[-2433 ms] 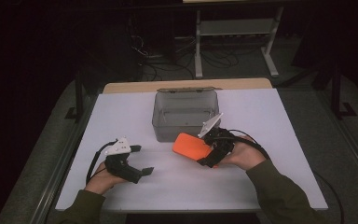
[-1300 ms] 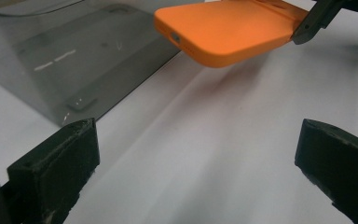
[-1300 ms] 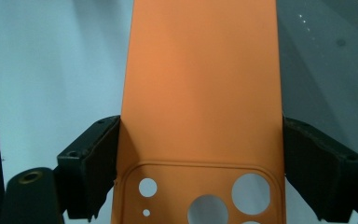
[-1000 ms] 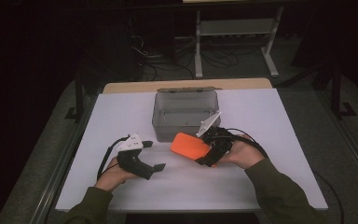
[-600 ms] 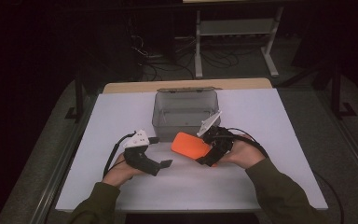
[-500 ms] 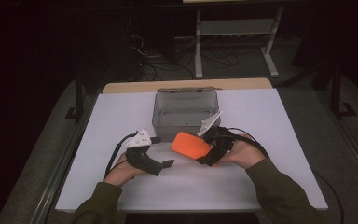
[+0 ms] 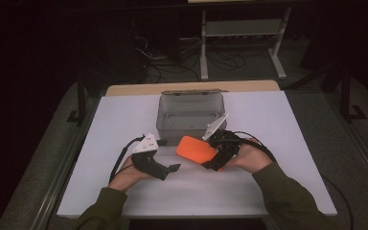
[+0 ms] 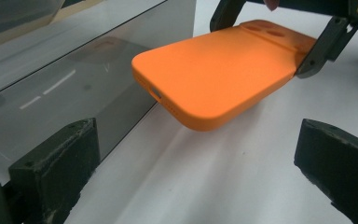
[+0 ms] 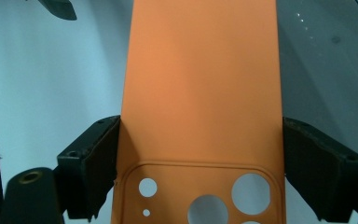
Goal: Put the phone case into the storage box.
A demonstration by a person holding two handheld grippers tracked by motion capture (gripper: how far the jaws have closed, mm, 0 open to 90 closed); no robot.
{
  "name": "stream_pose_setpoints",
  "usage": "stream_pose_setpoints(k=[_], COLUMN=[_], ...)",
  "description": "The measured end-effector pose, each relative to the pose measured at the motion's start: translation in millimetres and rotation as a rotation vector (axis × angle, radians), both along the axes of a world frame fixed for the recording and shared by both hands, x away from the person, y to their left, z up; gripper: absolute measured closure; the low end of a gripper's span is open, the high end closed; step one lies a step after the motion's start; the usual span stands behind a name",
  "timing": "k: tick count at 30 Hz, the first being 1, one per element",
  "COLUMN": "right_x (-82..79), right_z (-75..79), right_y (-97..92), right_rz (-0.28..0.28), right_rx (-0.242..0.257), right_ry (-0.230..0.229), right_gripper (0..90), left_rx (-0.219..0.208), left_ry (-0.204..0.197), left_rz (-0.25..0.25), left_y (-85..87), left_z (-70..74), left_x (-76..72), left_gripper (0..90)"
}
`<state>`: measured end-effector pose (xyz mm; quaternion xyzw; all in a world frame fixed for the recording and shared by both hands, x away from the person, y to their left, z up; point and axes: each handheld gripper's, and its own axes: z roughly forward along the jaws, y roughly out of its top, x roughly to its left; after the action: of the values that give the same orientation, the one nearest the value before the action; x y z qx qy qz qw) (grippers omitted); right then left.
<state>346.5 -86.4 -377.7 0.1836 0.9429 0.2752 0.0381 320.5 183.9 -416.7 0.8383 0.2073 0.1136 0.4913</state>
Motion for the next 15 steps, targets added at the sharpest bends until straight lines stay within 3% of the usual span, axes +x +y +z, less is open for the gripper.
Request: stream_pose_setpoints(k=[15], right_x=[-0.5], right_z=[-0.7], right_y=[0.6], right_rz=[0.000], right_rx=[-0.005], right_ry=[0.000], right_gripper=[15.2], left_rx=[0.106], left_ry=[-0.075], left_rz=[-0.035], left_y=[-6.0], left_z=[-1.1], left_x=[-3.2], left_gripper=[0.0])
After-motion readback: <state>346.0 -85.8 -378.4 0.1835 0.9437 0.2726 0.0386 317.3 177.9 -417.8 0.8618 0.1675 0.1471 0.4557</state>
